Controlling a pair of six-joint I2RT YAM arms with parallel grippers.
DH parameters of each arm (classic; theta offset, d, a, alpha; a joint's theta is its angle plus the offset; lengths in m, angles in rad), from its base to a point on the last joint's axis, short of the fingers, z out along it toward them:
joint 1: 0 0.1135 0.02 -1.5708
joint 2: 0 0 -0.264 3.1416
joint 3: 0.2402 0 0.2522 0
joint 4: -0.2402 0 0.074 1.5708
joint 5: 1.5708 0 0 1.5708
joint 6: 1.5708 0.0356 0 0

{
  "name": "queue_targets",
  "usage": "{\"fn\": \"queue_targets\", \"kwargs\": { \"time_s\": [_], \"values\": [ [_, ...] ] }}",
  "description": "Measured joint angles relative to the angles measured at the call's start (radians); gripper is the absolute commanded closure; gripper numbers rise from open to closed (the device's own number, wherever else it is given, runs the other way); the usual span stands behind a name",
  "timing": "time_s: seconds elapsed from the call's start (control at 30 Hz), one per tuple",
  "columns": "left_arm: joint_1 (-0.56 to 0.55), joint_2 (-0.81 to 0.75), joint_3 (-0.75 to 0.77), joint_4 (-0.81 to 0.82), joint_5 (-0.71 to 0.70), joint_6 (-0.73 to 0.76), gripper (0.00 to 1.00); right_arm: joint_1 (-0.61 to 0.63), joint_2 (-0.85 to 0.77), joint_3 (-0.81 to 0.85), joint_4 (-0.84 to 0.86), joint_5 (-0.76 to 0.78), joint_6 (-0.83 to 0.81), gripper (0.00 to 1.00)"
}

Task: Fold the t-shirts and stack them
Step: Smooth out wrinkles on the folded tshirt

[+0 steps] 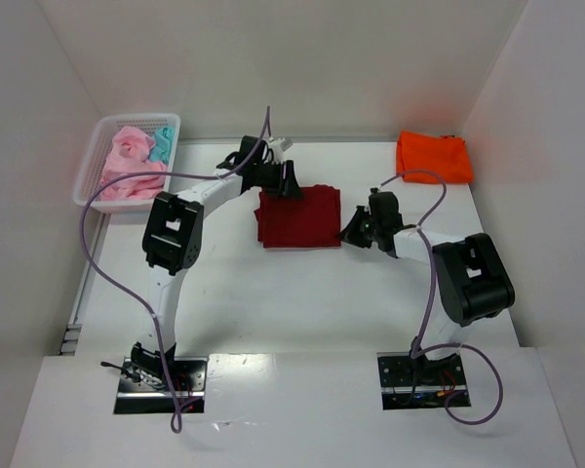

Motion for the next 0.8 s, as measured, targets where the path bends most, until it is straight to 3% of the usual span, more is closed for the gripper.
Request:
{"fn": "queue_targets", "kwargs": {
  "time_s": [0.27, 0.37, 0.4, 0.43, 0.5, 0.53, 0.6, 0.63, 0.73, 0.8],
  "values": [
    [0.028, 0.006, 0.000, -0.005, -0.004, 0.002, 0.38, 0.000, -0.022, -0.033, -0.025, 0.019, -0.001, 0.99],
    [0.038, 0.003, 0.000, -0.008, -0.005, 0.004, 0.29, 0.000, -0.044, -0.035, -0.060, 0.034, -0.008, 0.90],
    [0.042, -0.001, -0.002, -0.011, -0.006, 0.006, 0.25, 0.000, -0.058, -0.034, -0.075, 0.044, -0.011, 0.86],
    [0.046, -0.010, -0.009, -0.013, -0.008, 0.007, 0.20, 0.000, -0.074, -0.033, -0.092, 0.053, -0.014, 0.72],
    [0.055, -0.045, -0.037, -0.021, -0.015, 0.014, 0.17, 0.000, -0.114, -0.018, -0.130, 0.077, -0.029, 0.58],
    [0.061, -0.072, -0.060, -0.027, -0.022, 0.021, 0.14, 0.000, -0.133, -0.004, -0.148, 0.087, -0.034, 0.37],
    [0.071, -0.138, -0.107, -0.041, -0.045, 0.037, 0.03, -0.003, -0.163, 0.042, -0.180, 0.100, -0.047, 0.28],
    [0.076, -0.175, -0.132, -0.045, -0.061, 0.043, 0.02, -0.012, -0.171, 0.074, -0.187, 0.093, -0.056, 0.24],
    [0.088, -0.303, -0.211, -0.051, -0.117, 0.065, 0.00, -0.040, -0.175, 0.168, -0.185, 0.059, -0.071, 0.00],
    [0.093, -0.370, -0.250, -0.048, -0.159, 0.072, 0.00, -0.054, -0.169, 0.214, -0.182, 0.034, -0.082, 0.00]
  ]
}}
